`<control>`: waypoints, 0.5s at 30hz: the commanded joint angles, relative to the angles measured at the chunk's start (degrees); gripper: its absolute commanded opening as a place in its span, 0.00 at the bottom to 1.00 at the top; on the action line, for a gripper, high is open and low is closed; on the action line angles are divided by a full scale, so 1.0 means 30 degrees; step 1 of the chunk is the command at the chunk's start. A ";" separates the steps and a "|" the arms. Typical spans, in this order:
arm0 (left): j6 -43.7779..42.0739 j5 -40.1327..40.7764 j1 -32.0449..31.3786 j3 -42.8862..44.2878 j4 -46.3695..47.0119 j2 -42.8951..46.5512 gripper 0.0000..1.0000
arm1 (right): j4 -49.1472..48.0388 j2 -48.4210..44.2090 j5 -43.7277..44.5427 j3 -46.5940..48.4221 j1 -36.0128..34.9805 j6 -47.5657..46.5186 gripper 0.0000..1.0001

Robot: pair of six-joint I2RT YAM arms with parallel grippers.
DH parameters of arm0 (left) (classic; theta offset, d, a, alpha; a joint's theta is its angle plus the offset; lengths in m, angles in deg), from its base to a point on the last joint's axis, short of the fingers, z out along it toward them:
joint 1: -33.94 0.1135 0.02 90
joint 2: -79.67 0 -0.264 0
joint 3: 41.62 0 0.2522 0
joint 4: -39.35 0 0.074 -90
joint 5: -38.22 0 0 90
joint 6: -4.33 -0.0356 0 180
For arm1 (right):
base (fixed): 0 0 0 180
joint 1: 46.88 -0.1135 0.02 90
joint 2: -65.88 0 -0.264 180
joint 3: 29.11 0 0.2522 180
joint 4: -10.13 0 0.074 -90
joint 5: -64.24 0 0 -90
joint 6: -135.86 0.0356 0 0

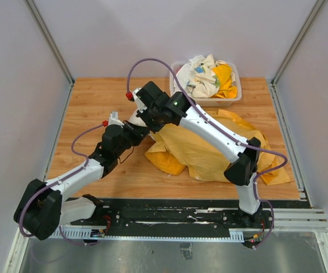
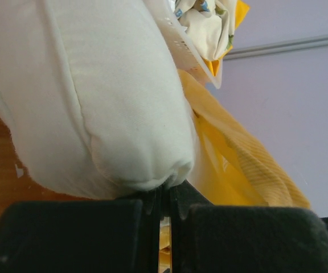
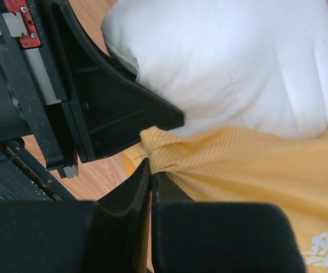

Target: Put the pillow into the pillowcase

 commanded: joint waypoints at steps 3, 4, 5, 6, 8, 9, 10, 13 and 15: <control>-0.1056 -0.1108 -0.0964 0.0814 0.1687 0.0953 0.00 | -0.2267 -0.0851 -0.0867 -0.0085 -0.0287 -0.0229 0.01; -0.0896 -0.1133 -0.1088 0.0626 0.1749 0.0631 0.00 | -0.2292 -0.0835 -0.0841 -0.0201 -0.0284 -0.0229 0.01; -0.0711 -0.1319 -0.1166 0.0272 0.2266 0.0324 0.00 | -0.2295 -0.0829 -0.0838 -0.0274 -0.0283 -0.0203 0.01; -0.0505 -0.1507 -0.1227 -0.0079 0.2883 0.0029 0.00 | -0.2299 -0.0832 -0.0863 -0.0382 -0.0283 -0.0200 0.01; -0.0547 -0.1430 -0.1413 -0.0407 0.3181 -0.0249 0.00 | -0.2413 -0.1022 -0.0895 -0.0815 -0.0285 -0.0149 0.01; -0.0807 -0.1378 -0.1489 -0.0333 0.3093 -0.0398 0.00 | -0.2585 -0.1189 -0.0921 -0.1204 -0.0291 -0.0120 0.01; -0.1074 -0.1353 -0.1528 -0.0301 0.2910 -0.0501 0.00 | -0.2764 -0.1397 -0.0925 -0.1667 -0.0284 -0.0047 0.01; -0.1247 -0.1760 -0.1533 -0.0477 0.3166 -0.1164 0.00 | -0.3456 -0.2091 -0.0951 -0.3317 -0.0284 0.0178 0.01; -0.0868 -0.2591 -0.1533 -0.0691 0.3984 -0.1921 0.00 | -0.3929 -0.2565 -0.0918 -0.4536 -0.0283 0.0382 0.01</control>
